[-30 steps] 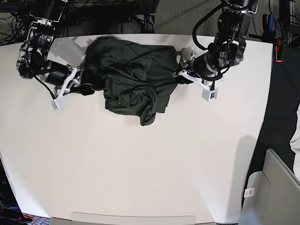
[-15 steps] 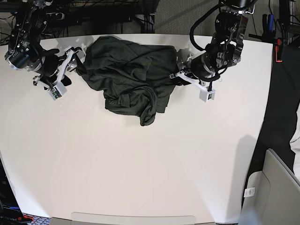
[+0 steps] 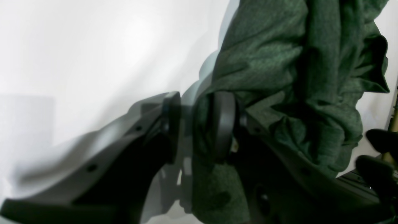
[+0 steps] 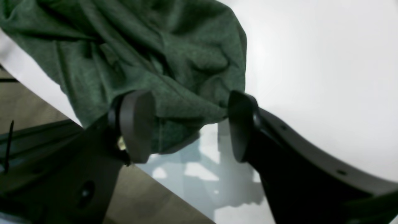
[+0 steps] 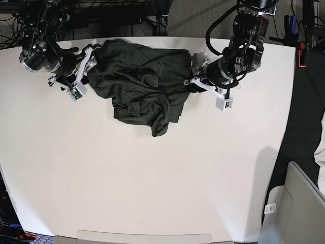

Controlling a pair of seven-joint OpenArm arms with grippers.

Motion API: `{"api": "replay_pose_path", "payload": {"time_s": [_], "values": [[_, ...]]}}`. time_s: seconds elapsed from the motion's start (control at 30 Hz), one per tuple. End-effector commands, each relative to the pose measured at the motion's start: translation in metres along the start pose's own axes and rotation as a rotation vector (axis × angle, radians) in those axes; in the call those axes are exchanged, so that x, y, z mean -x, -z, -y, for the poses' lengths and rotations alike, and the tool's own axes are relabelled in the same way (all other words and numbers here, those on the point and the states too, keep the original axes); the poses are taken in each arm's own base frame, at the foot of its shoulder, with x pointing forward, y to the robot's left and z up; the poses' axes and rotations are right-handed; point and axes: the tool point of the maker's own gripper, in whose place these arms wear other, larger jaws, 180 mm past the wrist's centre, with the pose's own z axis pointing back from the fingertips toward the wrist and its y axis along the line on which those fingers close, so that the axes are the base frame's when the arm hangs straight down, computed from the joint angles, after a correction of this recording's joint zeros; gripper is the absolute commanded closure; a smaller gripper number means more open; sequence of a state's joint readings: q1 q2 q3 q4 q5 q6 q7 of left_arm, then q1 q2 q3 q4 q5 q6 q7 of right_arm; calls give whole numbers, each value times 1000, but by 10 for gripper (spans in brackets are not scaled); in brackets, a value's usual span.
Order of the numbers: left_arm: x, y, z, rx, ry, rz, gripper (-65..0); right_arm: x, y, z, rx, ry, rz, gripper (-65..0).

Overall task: Fold the T-shirt properly
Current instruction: 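Grasp the shirt's side edge with the right gripper beside the left gripper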

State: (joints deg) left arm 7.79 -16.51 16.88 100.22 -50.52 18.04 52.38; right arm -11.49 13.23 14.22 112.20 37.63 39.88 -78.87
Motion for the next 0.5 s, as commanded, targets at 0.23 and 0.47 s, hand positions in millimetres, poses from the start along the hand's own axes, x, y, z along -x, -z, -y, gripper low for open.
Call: {"api": "replay_pose_path", "payload": {"time_s": [0.23, 0.47], "values": [[1, -2, 0, -2, 1, -5, -175, 3, 3, 5, -7, 20, 0, -393], [1, -2, 1, 0, 1, -4, -175, 21, 19, 0, -52, 94, -42, -387]]}}
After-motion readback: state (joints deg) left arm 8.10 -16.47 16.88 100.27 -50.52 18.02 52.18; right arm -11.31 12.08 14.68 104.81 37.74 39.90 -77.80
